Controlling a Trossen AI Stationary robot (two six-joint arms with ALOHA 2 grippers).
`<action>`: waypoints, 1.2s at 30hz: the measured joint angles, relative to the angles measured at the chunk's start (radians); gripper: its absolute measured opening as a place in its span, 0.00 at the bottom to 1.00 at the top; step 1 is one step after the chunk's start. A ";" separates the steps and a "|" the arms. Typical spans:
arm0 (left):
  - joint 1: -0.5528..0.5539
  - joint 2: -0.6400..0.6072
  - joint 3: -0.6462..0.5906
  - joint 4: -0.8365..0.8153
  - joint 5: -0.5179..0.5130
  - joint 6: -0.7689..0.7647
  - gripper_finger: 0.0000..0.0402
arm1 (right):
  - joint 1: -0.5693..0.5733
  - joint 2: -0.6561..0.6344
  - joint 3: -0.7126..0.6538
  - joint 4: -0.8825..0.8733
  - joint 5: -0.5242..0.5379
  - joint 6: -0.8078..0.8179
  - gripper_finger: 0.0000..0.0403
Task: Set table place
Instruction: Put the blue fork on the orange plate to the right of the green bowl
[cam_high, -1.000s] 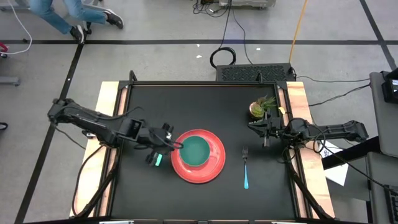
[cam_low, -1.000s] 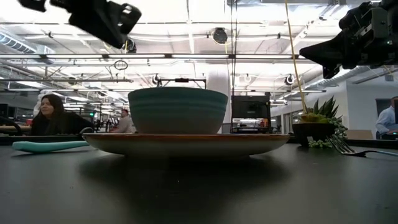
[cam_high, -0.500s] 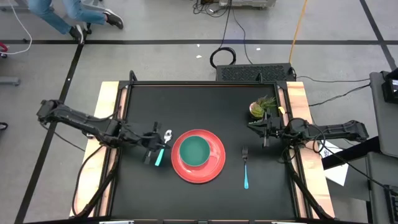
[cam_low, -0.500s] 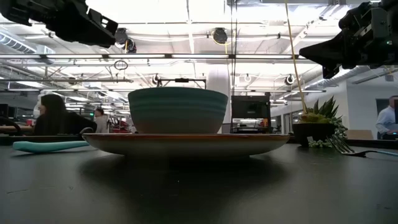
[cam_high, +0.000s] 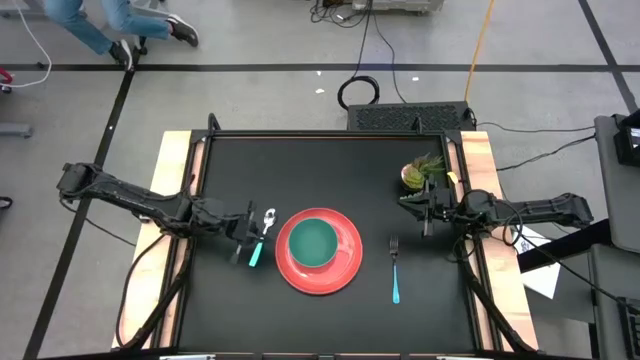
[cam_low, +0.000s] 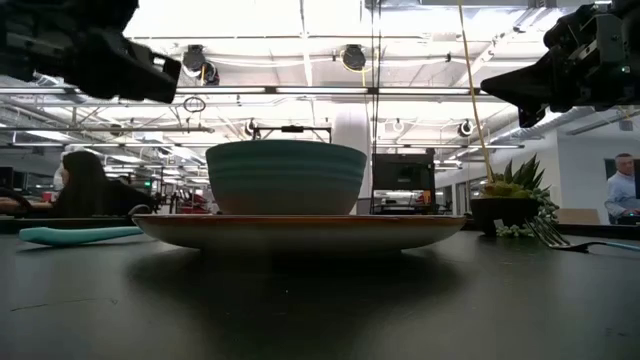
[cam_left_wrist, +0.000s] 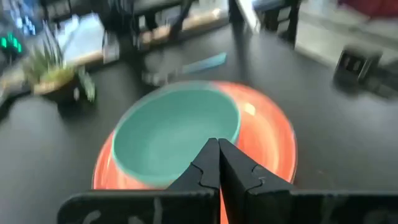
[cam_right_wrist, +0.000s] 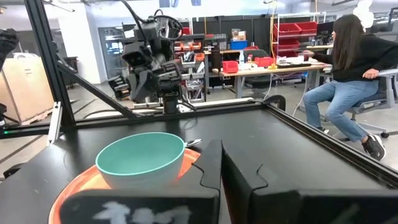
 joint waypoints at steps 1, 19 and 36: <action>0.000 -0.001 -0.009 0.033 0.019 -0.009 0.00 | 0.000 0.000 0.000 -0.001 0.000 0.000 0.00; 0.064 -0.040 -0.180 0.379 0.024 -0.105 0.00 | 0.000 0.003 0.000 -0.015 -0.003 0.011 0.00; 0.077 -0.290 -0.234 0.254 0.041 -0.134 0.00 | 0.000 0.004 0.000 -0.015 -0.003 0.010 0.00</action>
